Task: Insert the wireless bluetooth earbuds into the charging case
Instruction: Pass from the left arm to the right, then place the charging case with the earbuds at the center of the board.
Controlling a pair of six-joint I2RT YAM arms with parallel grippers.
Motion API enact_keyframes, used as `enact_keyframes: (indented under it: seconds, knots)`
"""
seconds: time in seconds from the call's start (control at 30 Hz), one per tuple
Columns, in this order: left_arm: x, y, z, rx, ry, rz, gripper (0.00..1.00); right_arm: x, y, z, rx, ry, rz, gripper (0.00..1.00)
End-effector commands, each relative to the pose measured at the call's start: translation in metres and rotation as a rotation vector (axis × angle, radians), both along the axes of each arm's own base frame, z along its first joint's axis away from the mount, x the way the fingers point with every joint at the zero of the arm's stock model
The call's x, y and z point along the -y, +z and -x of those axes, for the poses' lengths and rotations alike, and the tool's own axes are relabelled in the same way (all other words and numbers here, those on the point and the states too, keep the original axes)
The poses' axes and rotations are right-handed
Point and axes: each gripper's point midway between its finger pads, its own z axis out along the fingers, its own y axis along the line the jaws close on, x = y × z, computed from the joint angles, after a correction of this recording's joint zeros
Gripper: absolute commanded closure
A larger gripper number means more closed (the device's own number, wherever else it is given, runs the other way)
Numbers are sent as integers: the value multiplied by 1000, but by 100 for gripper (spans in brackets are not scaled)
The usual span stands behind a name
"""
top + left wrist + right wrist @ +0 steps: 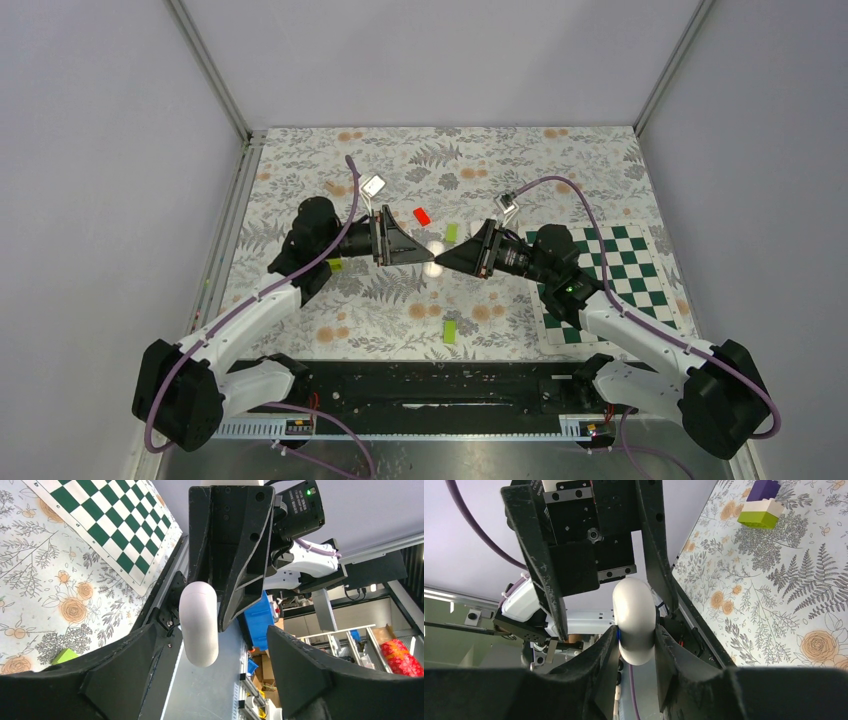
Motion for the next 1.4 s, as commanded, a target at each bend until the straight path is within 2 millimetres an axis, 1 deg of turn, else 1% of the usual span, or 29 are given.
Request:
enact_keyframes:
  seconds: [0.0, 0.03, 0.13, 0.17, 0.2, 0.27, 0.33, 0.43, 0.5, 0.57, 0.67, 0.7, 0.83, 0.87, 0.9, 0.93, 0.97, 1.03, 1.07, 1.17, 1.37]
  knots:
    - [1, 28, -2, 95, 1, 35, 7, -2, 14, -3, 48, -17, -25, 97]
    - [1, 27, -1, 93, -5, 23, 3, -1, 14, -4, 53, -22, -21, 97]
    - [-6, 20, -7, 137, 25, -92, 1, 5, 7, -7, 61, -65, 31, 97]
    - [-10, 19, -11, 165, 56, -144, 1, 9, -1, -10, 52, -93, 75, 97]
    - [-17, 25, -16, 198, 95, -192, 1, 15, -9, -15, 43, -136, 133, 97]
    - [-33, 29, -26, 235, 191, -279, 1, 34, -26, -31, 33, -266, 272, 98]
    - [-52, 34, -40, 238, 352, -350, 1, 55, -35, -43, 58, -372, 389, 98]
    - [-71, 47, -44, 306, 484, -344, 1, 95, -53, -62, 30, -523, 575, 100]
    - [-79, 49, -44, 343, 545, -332, 1, 114, -63, -75, -14, -584, 619, 100]
    - [-85, 46, -44, 353, 585, -314, 1, 127, -71, -88, -58, -622, 615, 100]
    - [-87, 38, -43, 341, 616, -286, 1, 136, -84, -106, -126, -630, 581, 100]
    - [-87, 33, -42, 328, 618, -282, 1, 141, -94, -115, -158, -638, 579, 100]
    - [-88, 25, -42, 309, 626, -278, 1, 167, -116, -152, -236, -711, 582, 100]
    - [-89, 22, -42, 294, 636, -280, 1, 171, -120, -160, -268, -714, 571, 100]
    - [-89, 19, -43, 279, 637, -291, 1, 172, -118, -174, -272, -722, 536, 100]
    - [-89, 17, -43, 268, 632, -304, 1, 172, -122, -183, -297, -721, 515, 100]
    - [-88, 12, -43, 253, 621, -321, 1, 172, -121, -195, -299, -722, 499, 100]
    - [-85, 4, -42, 222, 591, -344, 1, 175, -129, -213, -317, -730, 519, 100]
    - [-83, -2, -41, 204, 574, -354, 1, 177, -137, -220, -331, -740, 542, 100]
    - [-76, -11, -36, 151, 523, -358, 1, 186, -152, -239, -350, -772, 571, 100]
    - [-72, -15, -29, 128, 472, -360, 1, 209, -173, -268, -396, -823, 620, 100]
